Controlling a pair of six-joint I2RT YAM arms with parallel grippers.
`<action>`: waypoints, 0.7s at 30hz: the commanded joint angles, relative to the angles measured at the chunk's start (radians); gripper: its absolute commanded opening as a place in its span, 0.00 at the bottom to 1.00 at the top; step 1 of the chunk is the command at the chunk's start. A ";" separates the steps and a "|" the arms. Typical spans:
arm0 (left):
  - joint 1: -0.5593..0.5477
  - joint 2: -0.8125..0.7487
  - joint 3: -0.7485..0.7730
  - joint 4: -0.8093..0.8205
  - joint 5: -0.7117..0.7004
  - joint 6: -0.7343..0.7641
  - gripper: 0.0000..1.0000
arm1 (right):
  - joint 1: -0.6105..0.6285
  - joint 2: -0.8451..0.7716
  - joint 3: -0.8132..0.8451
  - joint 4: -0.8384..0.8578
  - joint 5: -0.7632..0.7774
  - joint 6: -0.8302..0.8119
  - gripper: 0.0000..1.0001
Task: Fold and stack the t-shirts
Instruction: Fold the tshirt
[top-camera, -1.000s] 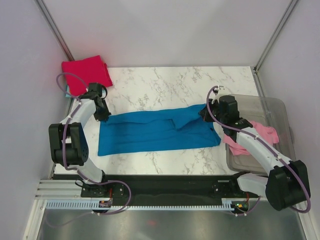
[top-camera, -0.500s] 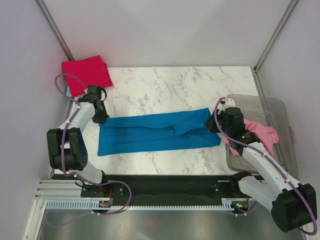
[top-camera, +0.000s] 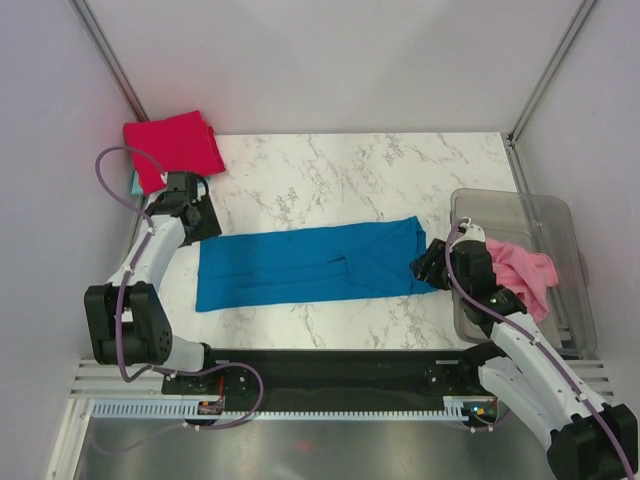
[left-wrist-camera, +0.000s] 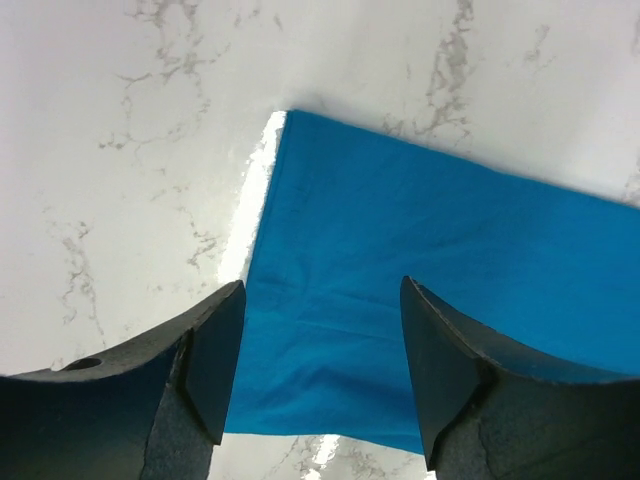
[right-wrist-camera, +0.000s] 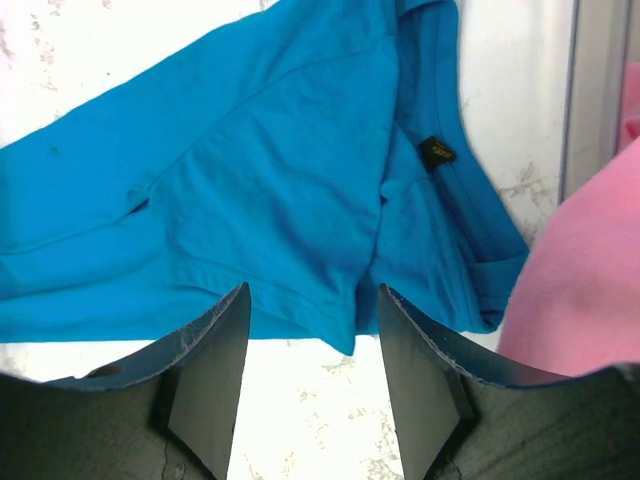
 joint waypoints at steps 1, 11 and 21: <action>-0.061 0.005 0.007 0.044 0.041 0.008 0.70 | 0.029 0.022 0.021 0.048 -0.027 0.060 0.61; -0.176 0.235 0.067 -0.023 0.077 0.028 0.70 | 0.258 0.539 0.235 0.113 0.180 0.149 0.61; -0.282 0.405 0.105 -0.121 0.100 0.049 0.64 | 0.215 1.034 0.547 0.002 0.275 0.104 0.63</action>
